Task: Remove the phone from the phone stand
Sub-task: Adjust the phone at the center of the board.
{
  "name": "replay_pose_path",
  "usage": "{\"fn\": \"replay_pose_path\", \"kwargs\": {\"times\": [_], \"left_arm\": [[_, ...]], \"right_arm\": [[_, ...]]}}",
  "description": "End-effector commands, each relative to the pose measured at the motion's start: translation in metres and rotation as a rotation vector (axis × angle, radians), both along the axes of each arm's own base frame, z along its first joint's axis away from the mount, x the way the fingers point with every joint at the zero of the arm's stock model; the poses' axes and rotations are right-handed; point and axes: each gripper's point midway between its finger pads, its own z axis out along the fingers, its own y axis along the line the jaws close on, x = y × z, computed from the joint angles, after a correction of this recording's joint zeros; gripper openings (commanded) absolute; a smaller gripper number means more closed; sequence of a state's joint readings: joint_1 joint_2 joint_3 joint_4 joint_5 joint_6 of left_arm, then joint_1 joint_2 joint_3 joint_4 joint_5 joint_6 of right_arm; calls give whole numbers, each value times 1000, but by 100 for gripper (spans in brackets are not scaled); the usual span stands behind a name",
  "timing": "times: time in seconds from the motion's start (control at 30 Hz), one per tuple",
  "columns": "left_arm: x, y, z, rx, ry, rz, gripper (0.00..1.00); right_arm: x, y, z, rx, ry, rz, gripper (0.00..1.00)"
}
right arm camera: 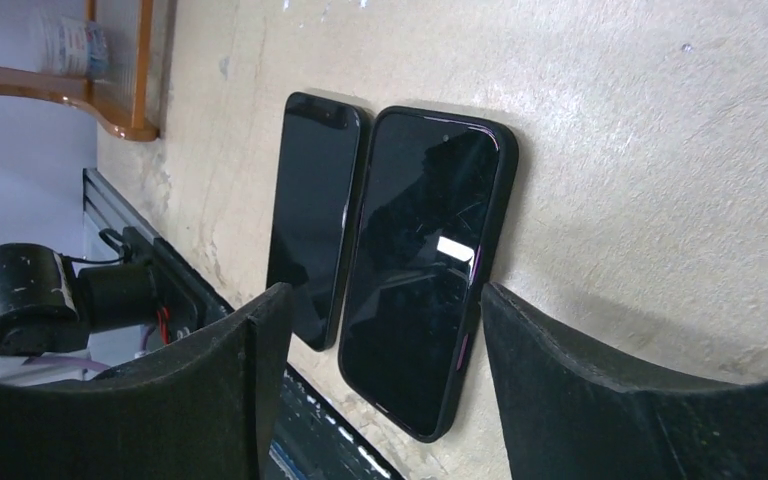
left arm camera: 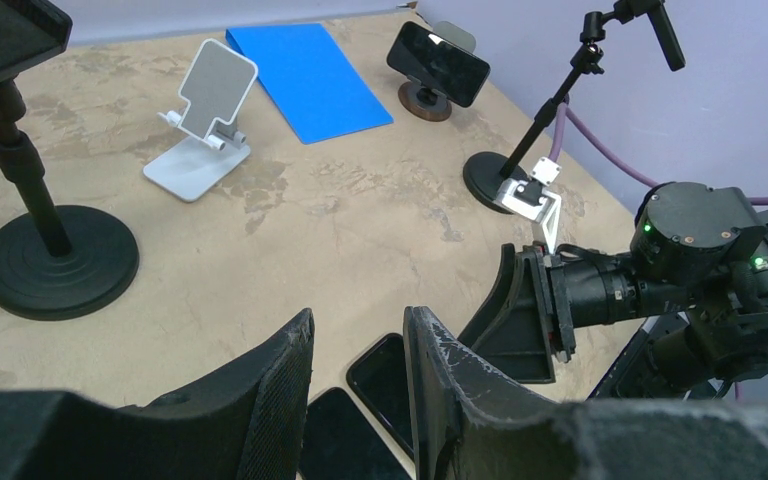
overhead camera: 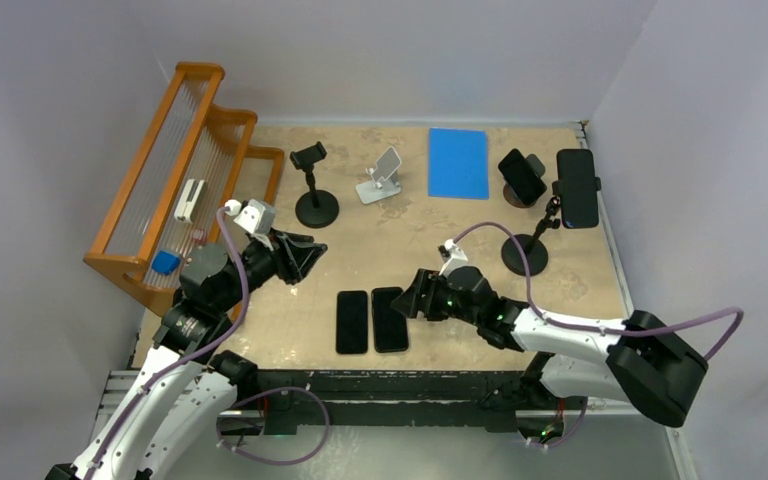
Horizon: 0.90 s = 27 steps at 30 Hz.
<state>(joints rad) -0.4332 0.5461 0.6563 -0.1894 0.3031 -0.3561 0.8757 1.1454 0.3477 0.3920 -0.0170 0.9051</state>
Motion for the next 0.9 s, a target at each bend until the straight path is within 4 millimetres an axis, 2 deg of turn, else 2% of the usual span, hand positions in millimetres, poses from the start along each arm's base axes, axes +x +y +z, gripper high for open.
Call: {"fn": "replay_pose_path", "kwargs": {"times": [0.0, 0.4, 0.57, 0.67, 0.87], "left_arm": [[-1, -2, 14, -26, -39, -11, 37], [0, -2, 14, -25, -37, -8, 37], [0, -2, 13, -24, -36, -6, 36], [0, -2, 13, -24, -36, -6, 36], [1, -2, 12, -23, -31, -9, 36]], "right_arm": [[3, 13, 3, 82, 1, 8, 70], [2, 24, 1, 113, 10, 38, 67], [-4, 28, -8, 99, 33, 57, 67], [-3, 26, -10, 90, 31, 39, 68], [4, 17, 1, 69, -11, -8, 68]]}}
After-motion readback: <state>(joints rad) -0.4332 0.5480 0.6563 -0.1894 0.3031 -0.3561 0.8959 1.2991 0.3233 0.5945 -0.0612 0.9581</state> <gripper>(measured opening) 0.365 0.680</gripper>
